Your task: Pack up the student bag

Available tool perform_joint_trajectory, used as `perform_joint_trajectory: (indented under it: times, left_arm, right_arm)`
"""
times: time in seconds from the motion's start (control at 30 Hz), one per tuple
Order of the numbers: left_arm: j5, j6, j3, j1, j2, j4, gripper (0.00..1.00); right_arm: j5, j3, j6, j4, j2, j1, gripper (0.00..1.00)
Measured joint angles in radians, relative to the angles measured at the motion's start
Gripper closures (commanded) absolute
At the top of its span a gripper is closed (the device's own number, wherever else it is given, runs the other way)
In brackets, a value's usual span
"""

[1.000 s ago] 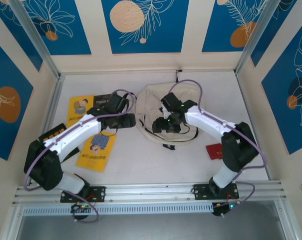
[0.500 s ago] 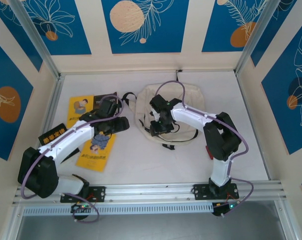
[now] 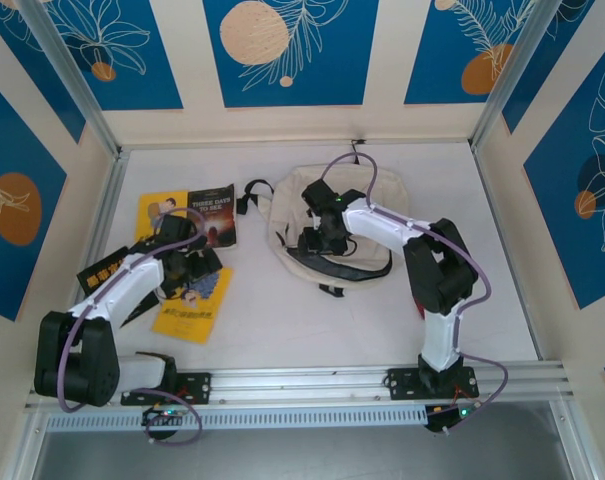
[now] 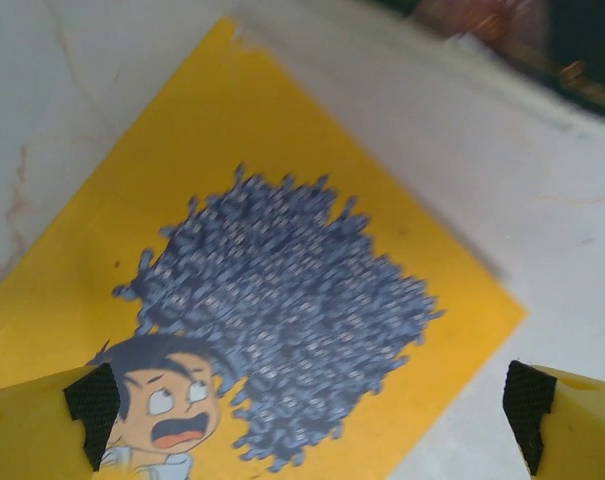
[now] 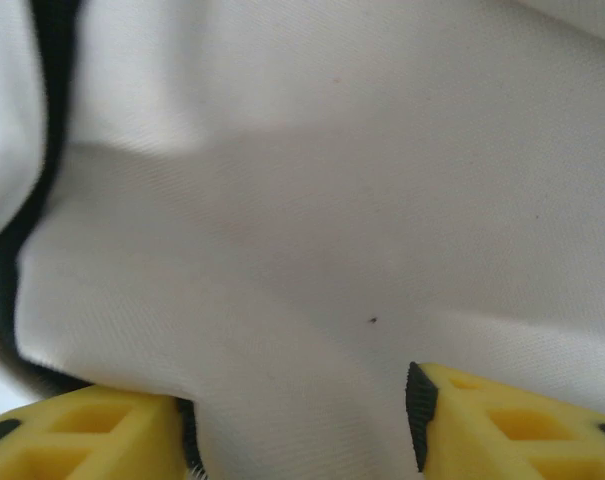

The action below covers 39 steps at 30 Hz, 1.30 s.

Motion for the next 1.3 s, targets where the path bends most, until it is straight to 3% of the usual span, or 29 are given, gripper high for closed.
perform_joint_trajectory:
  times: [0.23,0.43,0.6,0.77,0.93,1.13,1.3]
  left_arm:
    - [0.023,-0.008,-0.08,0.0,-0.001,0.002,0.03]
    - [0.026,-0.037,-0.105,-0.027,-0.012,0.029,0.05]
    - [0.026,-0.098,-0.111,-0.117,-0.013,0.07,0.07]
    - [0.053,-0.202,-0.11,-0.27,0.003,0.149,0.09]
    - [0.109,-0.261,-0.091,-0.344,0.023,0.193,0.1]
    - [0.105,-0.208,-0.017,-0.32,0.015,0.083,0.09]
    - [0.086,-0.117,-0.003,-0.186,-0.022,0.014,0.06]
  right_arm:
    - [-0.062,-0.051,0.042,0.038,-0.175,-0.001,0.27]
    - [-0.078,-0.068,0.076,0.047,-0.226,-0.001,0.26]
    - [-0.08,-0.083,0.104,0.051,-0.229,-0.001,0.27]
    - [-0.08,-0.104,0.134,0.061,-0.245,0.001,0.29]
    - [-0.08,-0.113,0.159,0.07,-0.25,0.039,0.34]
    - [-0.064,-0.11,0.171,0.072,-0.232,0.169,0.39]
    - [-0.05,-0.063,0.17,0.069,-0.122,0.276,0.42]
